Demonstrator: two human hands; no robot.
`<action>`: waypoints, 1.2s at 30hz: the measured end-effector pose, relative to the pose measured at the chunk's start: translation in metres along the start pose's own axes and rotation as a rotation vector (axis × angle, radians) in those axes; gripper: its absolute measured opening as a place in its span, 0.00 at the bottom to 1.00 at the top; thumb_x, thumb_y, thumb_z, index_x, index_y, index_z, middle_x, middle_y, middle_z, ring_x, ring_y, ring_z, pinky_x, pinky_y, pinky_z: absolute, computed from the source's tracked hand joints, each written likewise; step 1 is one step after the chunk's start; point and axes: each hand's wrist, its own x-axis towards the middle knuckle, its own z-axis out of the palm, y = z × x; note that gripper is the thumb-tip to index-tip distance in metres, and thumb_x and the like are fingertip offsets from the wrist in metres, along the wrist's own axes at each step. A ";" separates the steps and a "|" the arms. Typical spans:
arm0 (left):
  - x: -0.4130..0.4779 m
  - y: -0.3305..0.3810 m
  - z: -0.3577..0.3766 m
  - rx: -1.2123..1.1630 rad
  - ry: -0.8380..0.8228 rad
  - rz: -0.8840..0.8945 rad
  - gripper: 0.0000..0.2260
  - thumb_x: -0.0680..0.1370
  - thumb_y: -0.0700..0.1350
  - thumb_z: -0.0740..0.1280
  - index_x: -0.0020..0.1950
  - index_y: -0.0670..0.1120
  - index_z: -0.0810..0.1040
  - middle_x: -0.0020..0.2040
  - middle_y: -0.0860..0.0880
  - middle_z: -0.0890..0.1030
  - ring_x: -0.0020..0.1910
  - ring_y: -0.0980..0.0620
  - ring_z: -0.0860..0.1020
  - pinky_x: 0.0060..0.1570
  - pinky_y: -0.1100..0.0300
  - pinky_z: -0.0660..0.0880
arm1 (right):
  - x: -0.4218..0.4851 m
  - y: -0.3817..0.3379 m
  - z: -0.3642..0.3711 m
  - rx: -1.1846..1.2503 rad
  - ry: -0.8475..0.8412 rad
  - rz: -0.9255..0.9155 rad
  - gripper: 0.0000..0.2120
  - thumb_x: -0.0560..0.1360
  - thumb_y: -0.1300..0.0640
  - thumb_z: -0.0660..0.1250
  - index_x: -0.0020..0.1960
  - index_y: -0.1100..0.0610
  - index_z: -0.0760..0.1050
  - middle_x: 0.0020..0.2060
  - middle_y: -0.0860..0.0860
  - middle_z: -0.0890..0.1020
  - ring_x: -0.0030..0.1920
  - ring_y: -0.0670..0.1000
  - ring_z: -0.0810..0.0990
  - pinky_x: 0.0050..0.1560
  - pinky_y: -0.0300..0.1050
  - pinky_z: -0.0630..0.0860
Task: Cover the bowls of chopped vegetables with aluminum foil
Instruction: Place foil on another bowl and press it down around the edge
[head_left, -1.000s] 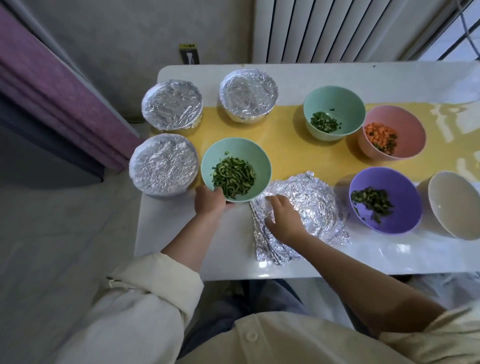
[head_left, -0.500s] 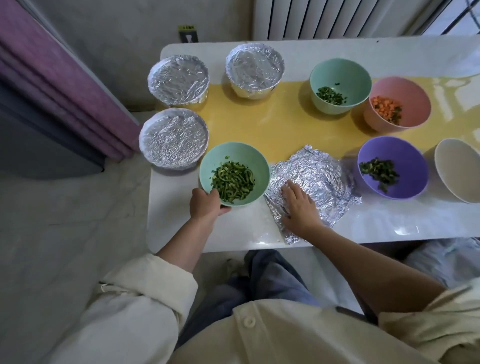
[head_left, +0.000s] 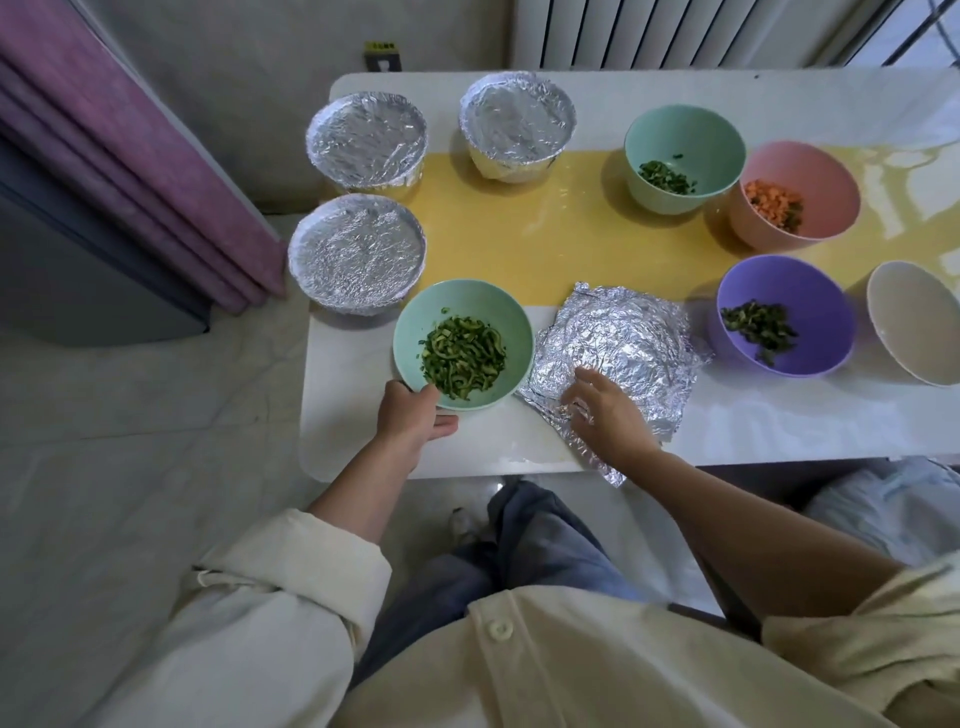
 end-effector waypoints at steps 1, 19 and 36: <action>-0.001 0.000 -0.001 0.011 -0.009 0.004 0.11 0.81 0.37 0.59 0.63 0.37 0.70 0.56 0.34 0.80 0.38 0.43 0.83 0.35 0.59 0.83 | 0.001 0.001 -0.001 -0.004 0.033 0.011 0.07 0.72 0.64 0.69 0.50 0.57 0.77 0.59 0.57 0.77 0.53 0.58 0.80 0.49 0.45 0.75; -0.010 -0.003 -0.018 0.054 0.043 0.054 0.05 0.78 0.35 0.63 0.51 0.37 0.76 0.44 0.39 0.82 0.37 0.43 0.83 0.34 0.60 0.82 | 0.015 -0.001 -0.001 -0.034 0.051 0.193 0.24 0.69 0.48 0.75 0.61 0.53 0.72 0.53 0.53 0.77 0.50 0.53 0.78 0.44 0.44 0.74; -0.010 0.000 -0.015 0.093 0.101 0.041 0.06 0.78 0.36 0.62 0.54 0.38 0.75 0.51 0.38 0.83 0.40 0.41 0.84 0.38 0.57 0.83 | 0.022 -0.013 0.014 -0.167 -0.017 0.009 0.36 0.68 0.46 0.75 0.70 0.53 0.65 0.70 0.56 0.66 0.69 0.58 0.66 0.68 0.58 0.67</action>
